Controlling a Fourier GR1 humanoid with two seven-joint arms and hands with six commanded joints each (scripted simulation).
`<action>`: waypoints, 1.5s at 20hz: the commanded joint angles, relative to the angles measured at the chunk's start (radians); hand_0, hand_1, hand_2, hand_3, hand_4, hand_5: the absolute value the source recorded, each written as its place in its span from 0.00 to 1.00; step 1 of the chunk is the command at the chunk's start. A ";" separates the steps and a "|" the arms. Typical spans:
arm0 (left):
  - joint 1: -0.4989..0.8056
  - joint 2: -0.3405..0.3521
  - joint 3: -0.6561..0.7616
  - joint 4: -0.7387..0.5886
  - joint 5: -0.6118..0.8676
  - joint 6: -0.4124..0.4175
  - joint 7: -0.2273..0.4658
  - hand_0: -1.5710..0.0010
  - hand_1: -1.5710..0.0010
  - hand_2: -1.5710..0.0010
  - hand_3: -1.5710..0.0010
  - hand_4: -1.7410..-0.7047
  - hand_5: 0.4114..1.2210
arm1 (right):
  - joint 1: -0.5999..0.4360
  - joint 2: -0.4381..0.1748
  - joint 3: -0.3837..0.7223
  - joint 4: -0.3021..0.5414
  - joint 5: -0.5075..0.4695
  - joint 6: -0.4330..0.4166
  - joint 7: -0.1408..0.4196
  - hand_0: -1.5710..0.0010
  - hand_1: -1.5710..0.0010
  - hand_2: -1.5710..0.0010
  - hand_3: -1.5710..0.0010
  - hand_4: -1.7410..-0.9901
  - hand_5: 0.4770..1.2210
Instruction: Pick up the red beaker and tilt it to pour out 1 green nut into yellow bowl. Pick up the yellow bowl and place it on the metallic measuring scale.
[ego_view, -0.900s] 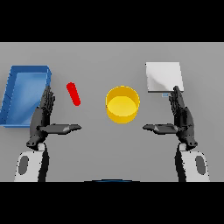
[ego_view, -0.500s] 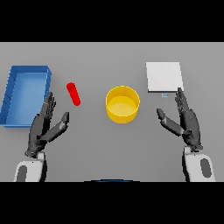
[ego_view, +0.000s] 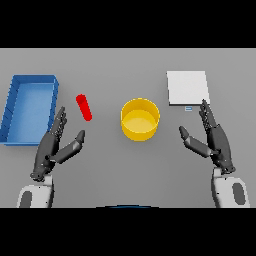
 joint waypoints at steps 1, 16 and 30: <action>-0.006 0.000 0.001 0.022 0.000 -0.004 0.001 1.00 1.00 1.00 1.00 0.54 0.30 | -0.009 0.003 0.003 0.008 -0.002 0.004 -0.001 1.00 1.00 1.00 1.00 0.61 0.19; -0.392 -0.027 0.113 0.512 -0.034 0.075 -0.103 1.00 1.00 1.00 1.00 0.50 0.28 | -0.017 -0.014 -0.009 0.007 -0.005 0.013 0.009 1.00 1.00 1.00 1.00 0.59 0.21; -0.579 -0.067 0.198 0.783 -0.016 0.143 -0.242 0.63 0.65 0.65 0.73 0.31 0.46 | -0.031 -0.005 -0.012 0.019 0.007 -0.006 0.020 1.00 1.00 1.00 1.00 0.60 0.23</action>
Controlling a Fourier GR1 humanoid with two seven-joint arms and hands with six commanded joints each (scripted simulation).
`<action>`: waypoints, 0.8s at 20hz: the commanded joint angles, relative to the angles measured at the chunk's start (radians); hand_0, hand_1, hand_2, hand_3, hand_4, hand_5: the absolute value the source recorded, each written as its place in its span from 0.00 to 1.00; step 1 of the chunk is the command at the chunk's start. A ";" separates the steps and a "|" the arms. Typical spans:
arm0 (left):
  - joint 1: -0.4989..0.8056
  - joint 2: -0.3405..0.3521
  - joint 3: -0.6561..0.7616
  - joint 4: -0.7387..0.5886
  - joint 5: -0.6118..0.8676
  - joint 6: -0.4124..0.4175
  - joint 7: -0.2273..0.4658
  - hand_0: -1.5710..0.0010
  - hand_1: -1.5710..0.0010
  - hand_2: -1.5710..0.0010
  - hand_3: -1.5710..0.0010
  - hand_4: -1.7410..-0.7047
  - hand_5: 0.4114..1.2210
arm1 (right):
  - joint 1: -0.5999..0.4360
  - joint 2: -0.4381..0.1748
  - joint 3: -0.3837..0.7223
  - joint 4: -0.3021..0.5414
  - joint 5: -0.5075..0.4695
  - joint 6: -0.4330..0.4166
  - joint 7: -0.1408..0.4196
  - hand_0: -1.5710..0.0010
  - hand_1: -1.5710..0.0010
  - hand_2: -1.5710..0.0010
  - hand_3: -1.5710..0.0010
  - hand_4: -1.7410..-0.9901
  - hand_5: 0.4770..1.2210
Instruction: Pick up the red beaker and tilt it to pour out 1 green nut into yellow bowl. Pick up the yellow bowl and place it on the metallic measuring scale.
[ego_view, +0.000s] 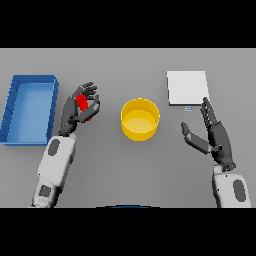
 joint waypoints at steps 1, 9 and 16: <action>-0.009 -0.006 0.009 0.014 0.005 0.007 -0.006 0.50 0.52 0.52 0.59 0.31 0.57 | 0.012 -0.002 -0.002 -0.010 -0.002 -0.001 -0.005 1.00 1.00 1.00 1.00 0.60 0.23; -0.034 -0.007 -0.017 0.031 -0.012 0.031 -0.012 0.08 0.09 0.09 0.16 0.17 0.93 | 0.002 -0.002 -0.005 -0.001 0.001 -0.004 -0.006 1.00 1.00 1.00 1.00 0.60 0.23; -0.012 -0.003 -0.032 -0.082 -0.031 0.017 -0.003 0.02 0.02 0.02 0.03 0.23 0.98 | 0.007 0.004 0.002 0.001 0.011 -0.008 -0.012 1.00 1.00 1.00 1.00 0.60 0.24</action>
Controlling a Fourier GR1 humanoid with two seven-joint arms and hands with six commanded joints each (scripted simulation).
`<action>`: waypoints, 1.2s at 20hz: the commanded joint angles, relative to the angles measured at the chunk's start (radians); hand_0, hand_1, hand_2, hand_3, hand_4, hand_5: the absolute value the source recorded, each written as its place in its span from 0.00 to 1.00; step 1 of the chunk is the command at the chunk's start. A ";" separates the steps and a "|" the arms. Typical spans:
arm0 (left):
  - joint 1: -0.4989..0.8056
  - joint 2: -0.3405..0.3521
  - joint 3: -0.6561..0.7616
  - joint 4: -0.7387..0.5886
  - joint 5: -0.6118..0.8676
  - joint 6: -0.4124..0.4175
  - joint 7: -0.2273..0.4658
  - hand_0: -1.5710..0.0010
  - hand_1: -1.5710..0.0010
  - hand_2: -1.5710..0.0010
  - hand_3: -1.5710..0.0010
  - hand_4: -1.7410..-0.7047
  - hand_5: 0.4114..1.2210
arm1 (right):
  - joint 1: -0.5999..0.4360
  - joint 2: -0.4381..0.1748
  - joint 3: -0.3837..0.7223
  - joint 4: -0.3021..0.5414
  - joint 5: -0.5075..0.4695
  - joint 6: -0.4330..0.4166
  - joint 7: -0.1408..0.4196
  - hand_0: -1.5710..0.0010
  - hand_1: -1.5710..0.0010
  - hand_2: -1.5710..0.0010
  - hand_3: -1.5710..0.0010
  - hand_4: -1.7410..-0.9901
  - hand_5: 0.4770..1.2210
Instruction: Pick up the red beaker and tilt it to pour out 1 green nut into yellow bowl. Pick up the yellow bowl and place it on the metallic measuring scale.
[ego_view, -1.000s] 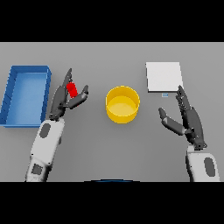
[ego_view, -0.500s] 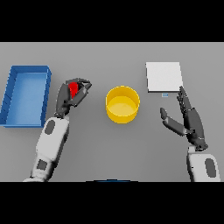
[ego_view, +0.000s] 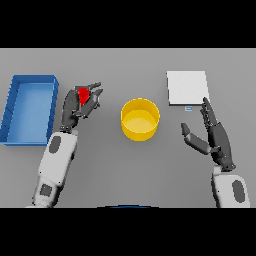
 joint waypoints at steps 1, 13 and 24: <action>-0.011 0.009 -0.002 -0.017 -0.005 -0.006 0.027 0.01 0.01 0.01 0.03 0.23 0.99 | -0.008 -0.005 -0.002 0.009 0.003 0.001 -0.002 1.00 1.00 1.00 1.00 0.60 0.25; -0.101 0.086 -0.136 -0.108 -0.236 -0.033 0.232 0.00 0.00 0.00 0.01 0.10 0.89 | 0.001 0.005 0.012 0.006 0.019 0.000 -0.018 1.00 1.00 1.00 1.00 0.62 0.28; -0.318 0.246 -0.447 -0.018 -0.614 -0.282 0.311 0.00 0.00 0.00 0.00 0.01 0.96 | 0.026 -0.005 0.021 -0.028 0.034 0.001 -0.007 1.00 1.00 1.00 1.00 0.60 0.29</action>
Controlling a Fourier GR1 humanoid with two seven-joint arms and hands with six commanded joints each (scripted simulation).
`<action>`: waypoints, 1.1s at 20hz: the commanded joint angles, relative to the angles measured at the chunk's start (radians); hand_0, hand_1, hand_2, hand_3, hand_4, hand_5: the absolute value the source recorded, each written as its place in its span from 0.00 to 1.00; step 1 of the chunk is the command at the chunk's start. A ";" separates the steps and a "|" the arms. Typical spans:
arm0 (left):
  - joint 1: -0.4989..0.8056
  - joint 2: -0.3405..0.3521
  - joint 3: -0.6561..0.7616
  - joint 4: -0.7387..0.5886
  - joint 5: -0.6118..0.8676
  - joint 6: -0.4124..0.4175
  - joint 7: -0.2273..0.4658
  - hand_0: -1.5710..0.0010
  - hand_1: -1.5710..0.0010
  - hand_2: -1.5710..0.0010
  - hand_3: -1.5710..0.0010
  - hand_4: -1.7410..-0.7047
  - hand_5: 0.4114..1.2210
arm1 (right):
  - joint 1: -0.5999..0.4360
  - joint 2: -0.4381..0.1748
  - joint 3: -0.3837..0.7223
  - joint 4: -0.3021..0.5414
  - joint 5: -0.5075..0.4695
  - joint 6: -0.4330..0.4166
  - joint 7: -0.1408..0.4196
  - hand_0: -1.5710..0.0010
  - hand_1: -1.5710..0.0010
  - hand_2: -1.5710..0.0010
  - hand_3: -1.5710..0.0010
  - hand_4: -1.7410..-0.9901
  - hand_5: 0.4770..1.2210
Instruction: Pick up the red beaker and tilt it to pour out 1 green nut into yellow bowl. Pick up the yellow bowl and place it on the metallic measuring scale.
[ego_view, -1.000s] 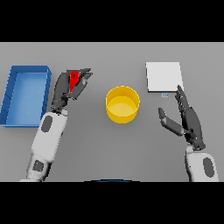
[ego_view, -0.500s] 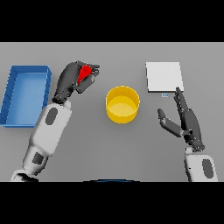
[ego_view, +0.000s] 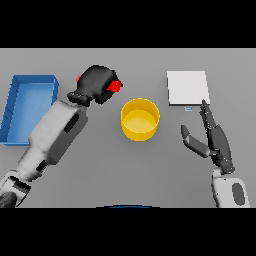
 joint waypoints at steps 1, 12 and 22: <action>-0.017 0.001 -0.024 0.016 -0.020 -0.031 0.006 0.00 0.00 0.00 0.00 0.01 0.97 | -0.007 -0.002 -0.010 0.012 -0.014 0.006 0.003 1.00 1.00 1.00 1.00 0.60 0.29; -0.238 0.004 -0.261 0.142 -0.249 -0.313 -0.014 0.00 0.00 0.00 0.21 0.04 1.00 | -0.009 0.032 -0.033 0.020 -0.086 0.019 0.028 1.00 1.00 1.00 1.00 0.59 0.18; -0.373 -0.023 -0.450 0.233 -0.427 -0.305 -0.113 0.00 0.00 0.00 0.03 0.00 1.00 | -0.008 0.039 -0.022 0.022 -0.059 0.004 0.029 1.00 1.00 1.00 1.00 0.60 0.17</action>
